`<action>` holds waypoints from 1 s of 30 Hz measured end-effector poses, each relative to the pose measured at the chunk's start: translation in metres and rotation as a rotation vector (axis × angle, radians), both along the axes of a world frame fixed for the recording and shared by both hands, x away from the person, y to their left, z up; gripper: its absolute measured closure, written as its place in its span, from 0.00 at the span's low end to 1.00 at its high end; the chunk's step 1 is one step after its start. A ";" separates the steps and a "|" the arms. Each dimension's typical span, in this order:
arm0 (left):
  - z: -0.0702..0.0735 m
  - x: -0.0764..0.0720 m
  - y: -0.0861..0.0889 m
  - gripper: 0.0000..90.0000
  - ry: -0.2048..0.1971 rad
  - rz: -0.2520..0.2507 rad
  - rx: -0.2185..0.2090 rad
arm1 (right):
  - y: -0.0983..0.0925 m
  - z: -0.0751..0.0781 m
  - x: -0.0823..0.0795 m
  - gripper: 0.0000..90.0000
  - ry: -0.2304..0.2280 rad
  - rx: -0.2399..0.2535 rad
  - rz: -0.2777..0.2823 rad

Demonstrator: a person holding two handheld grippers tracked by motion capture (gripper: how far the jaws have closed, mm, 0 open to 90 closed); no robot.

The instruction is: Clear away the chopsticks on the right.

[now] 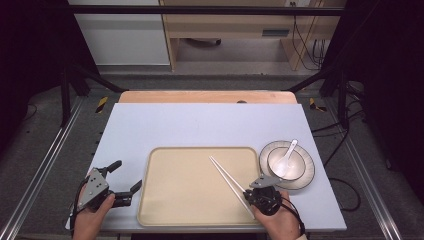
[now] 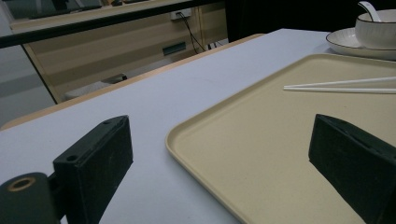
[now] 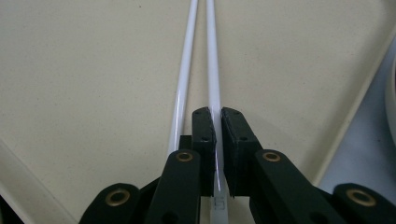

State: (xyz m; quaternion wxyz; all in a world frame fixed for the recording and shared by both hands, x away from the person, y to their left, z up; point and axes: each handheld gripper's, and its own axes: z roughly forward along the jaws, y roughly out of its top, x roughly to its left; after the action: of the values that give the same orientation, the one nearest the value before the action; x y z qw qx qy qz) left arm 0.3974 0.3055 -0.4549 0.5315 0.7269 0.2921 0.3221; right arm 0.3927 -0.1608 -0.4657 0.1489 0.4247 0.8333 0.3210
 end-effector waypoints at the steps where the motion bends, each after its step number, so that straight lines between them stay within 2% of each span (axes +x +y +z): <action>1: 0.000 0.000 0.000 0.06 0.000 0.002 0.000 | 0.000 -0.001 0.000 0.93 0.001 0.008 0.004; 3: 0.001 -0.001 0.000 0.06 -0.001 0.002 -0.009 | -0.001 -0.001 0.000 0.91 0.002 0.032 -0.003; 7: 0.002 -0.001 -0.002 0.07 0.010 -0.017 -0.009 | -0.003 0.001 -0.002 0.85 -0.024 0.071 -0.008; 11: 0.002 -0.002 -0.006 0.08 0.039 -0.029 -0.017 | -0.002 0.002 -0.002 0.79 -0.057 0.082 -0.003; 17: 0.003 -0.004 -0.015 0.08 0.080 -0.071 -0.021 | -0.002 0.002 -0.001 0.56 -0.104 0.058 0.029; 19: 0.002 -0.005 -0.019 0.08 0.092 -0.081 -0.025 | -0.004 0.004 0.000 0.45 -0.146 0.055 0.030; 20: 0.002 -0.006 -0.022 0.08 0.095 -0.084 -0.024 | -0.004 0.007 -0.001 0.41 -0.151 0.059 0.014; 23: 0.002 -0.007 -0.032 0.10 0.112 -0.094 -0.036 | -0.009 0.010 0.000 0.30 -0.200 0.069 0.013; 24: 0.001 -0.007 -0.036 0.11 0.113 -0.102 -0.031 | -0.011 0.012 0.000 0.26 -0.222 0.071 0.012; 26: 0.001 -0.008 -0.043 0.12 0.125 -0.118 -0.013 | -0.013 0.015 -0.002 0.20 -0.239 0.078 0.016; 30: 0.003 -0.009 -0.058 0.18 0.131 -0.156 0.015 | -0.017 0.017 -0.001 0.12 -0.292 0.061 0.031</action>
State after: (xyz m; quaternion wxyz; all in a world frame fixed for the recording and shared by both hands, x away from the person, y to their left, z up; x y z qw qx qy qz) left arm 0.3884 0.2477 -0.4522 0.5295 0.7709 0.2662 0.2337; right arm 0.3914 -0.1783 -0.4485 0.2504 0.3648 0.7991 0.4069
